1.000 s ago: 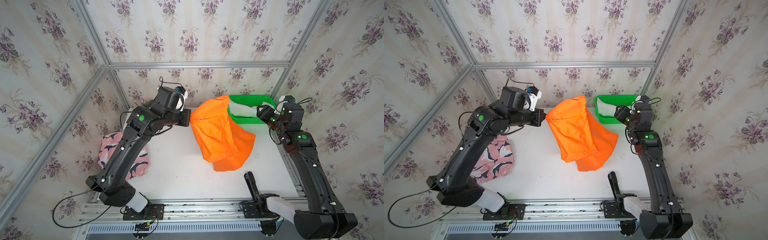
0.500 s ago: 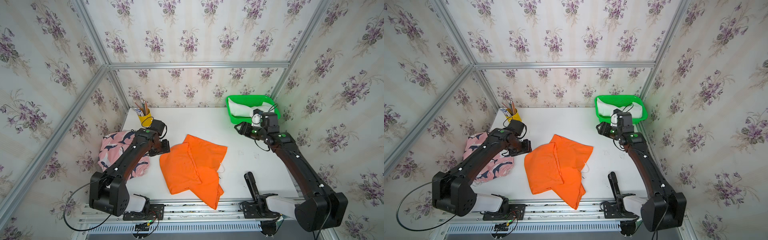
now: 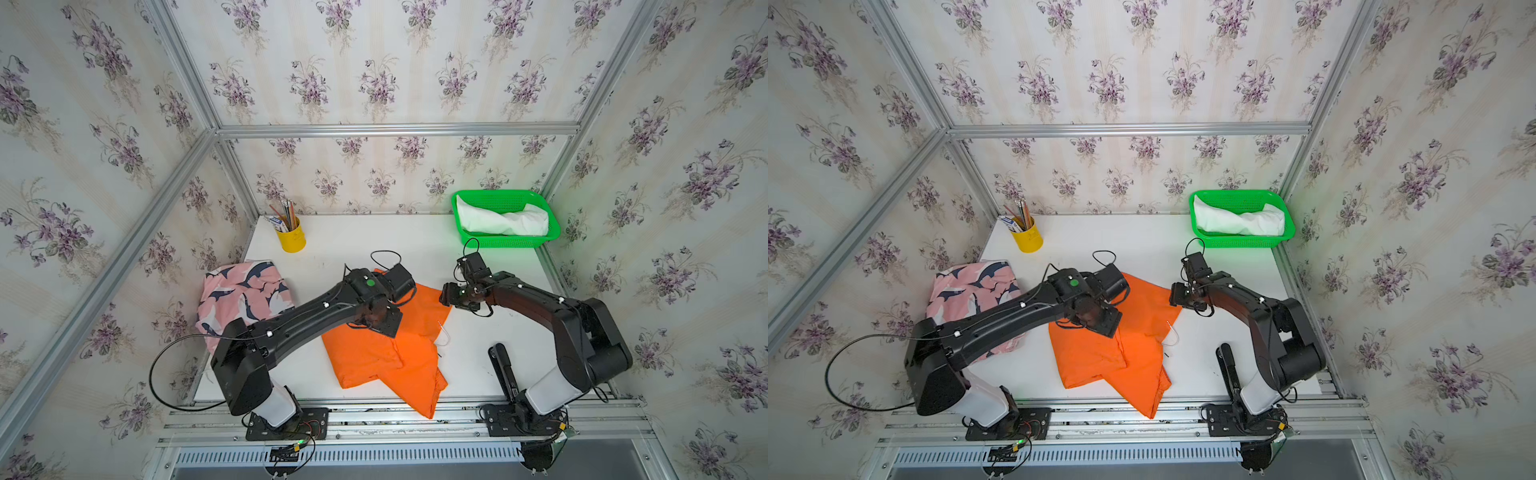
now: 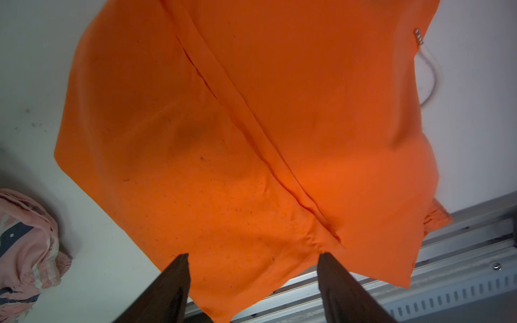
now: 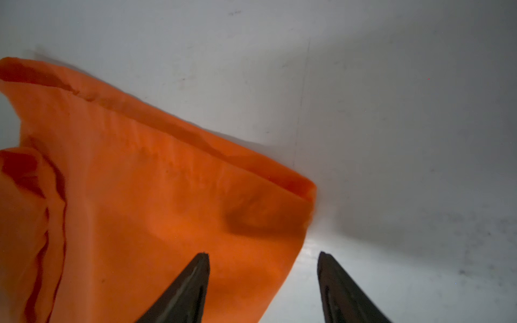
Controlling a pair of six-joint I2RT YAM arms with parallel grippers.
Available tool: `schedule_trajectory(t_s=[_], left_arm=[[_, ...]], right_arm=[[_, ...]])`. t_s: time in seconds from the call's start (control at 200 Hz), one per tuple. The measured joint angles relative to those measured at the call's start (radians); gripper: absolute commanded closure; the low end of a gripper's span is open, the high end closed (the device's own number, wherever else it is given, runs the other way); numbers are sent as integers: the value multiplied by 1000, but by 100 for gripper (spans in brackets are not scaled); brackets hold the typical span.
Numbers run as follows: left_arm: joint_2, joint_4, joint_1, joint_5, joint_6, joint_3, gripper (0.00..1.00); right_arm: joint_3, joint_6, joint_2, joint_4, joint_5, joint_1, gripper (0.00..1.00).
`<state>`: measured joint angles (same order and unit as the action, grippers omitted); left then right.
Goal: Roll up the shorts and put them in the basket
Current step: Flatten out the shorts at the center of the board.
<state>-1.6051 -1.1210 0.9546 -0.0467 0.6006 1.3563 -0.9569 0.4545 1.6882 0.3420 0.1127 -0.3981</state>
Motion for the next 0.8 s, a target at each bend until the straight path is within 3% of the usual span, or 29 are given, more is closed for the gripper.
schedule_trajectory(t_s=[0.03, 0.045, 0.1, 0.385, 0.52, 0.61, 0.7, 0.805], left_arm=[[-10, -6, 20, -1, 4, -6, 21], [-14, -9, 28, -1, 6, -8, 20], [-27, -13, 57, 0, 8, -18, 18], [-126, 16, 116, 34, -24, -36, 12], [-169, 69, 118, 92, -54, -43, 14], [-203, 89, 119, 103, -71, -43, 28], [-225, 92, 119, 101, -80, -43, 61], [-211, 90, 122, 71, -94, -42, 81]], right_arm=[[-7, 2, 22, -10, -8, 0, 47], [-10, 2, 32, -16, -14, 0, 56], [-20, -3, 63, -34, -33, 0, 100], [-66, -5, 98, -66, -40, 1, 100], [-93, -6, 64, -55, -50, 1, 100], [-102, -8, 39, -38, -63, 1, 100], [-111, -10, 10, -15, -75, 1, 100], [-133, -10, -35, 16, -95, 1, 100]])
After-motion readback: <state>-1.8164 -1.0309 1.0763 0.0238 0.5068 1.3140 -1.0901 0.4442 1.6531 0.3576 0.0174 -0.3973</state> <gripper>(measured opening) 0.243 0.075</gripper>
